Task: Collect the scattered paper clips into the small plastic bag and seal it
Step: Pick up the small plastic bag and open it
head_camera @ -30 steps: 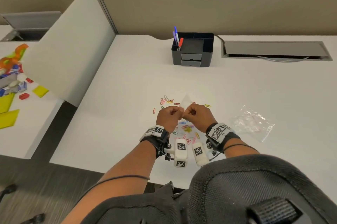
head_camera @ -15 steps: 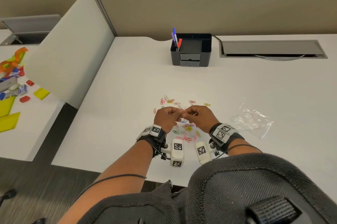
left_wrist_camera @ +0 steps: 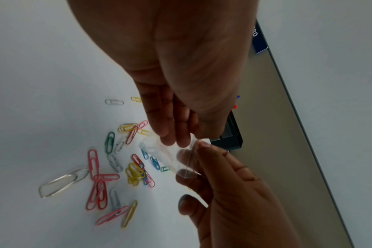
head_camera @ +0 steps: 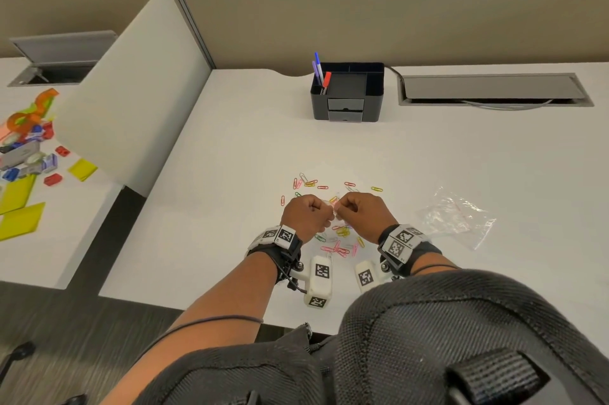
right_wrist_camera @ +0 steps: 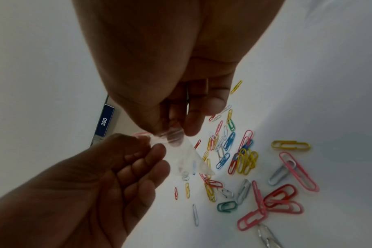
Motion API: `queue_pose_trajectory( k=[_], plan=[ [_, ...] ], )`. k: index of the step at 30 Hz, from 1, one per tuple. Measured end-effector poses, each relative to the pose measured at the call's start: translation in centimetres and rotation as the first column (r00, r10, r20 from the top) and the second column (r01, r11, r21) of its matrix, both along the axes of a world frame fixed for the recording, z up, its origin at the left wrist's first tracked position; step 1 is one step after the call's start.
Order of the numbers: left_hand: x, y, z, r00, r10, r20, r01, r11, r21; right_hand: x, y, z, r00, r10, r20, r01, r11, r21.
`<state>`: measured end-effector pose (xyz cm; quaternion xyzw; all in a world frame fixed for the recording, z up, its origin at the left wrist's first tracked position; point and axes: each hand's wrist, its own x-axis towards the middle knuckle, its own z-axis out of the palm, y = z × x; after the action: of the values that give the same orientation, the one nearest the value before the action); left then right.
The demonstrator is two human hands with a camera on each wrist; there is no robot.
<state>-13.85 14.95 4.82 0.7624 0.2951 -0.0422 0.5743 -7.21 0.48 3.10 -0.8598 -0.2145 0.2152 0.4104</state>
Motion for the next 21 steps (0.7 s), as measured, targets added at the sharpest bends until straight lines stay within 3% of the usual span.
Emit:
queue_pose_trajectory(
  k=[4,10,15,21],
  plan=[
    [0.15,0.29,0.10,1.000,0.011,-0.003,-0.011,0.999,-0.040,-0.32,0.04,-0.01,0.999,-0.032,0.027,0.032,0.999,0.005],
    [0.12,0.28,-0.03,0.999,0.049,0.000,-0.048,0.991,-0.128,-0.02,0.19,0.30,0.997,0.024,-0.072,-0.020,0.998,0.056],
    [-0.02,0.36,-0.19,0.998,0.052,0.034,-0.050,0.996,-0.072,-0.09,0.45,-0.26,1.000,-0.001,-0.010,0.002,0.999,0.050],
    [-0.02,0.26,-0.22,0.998,0.050,0.027,-0.050,0.999,0.000,-0.54,0.83,-0.09,0.980,-0.072,-0.184,0.092,0.990,0.107]
  ],
)
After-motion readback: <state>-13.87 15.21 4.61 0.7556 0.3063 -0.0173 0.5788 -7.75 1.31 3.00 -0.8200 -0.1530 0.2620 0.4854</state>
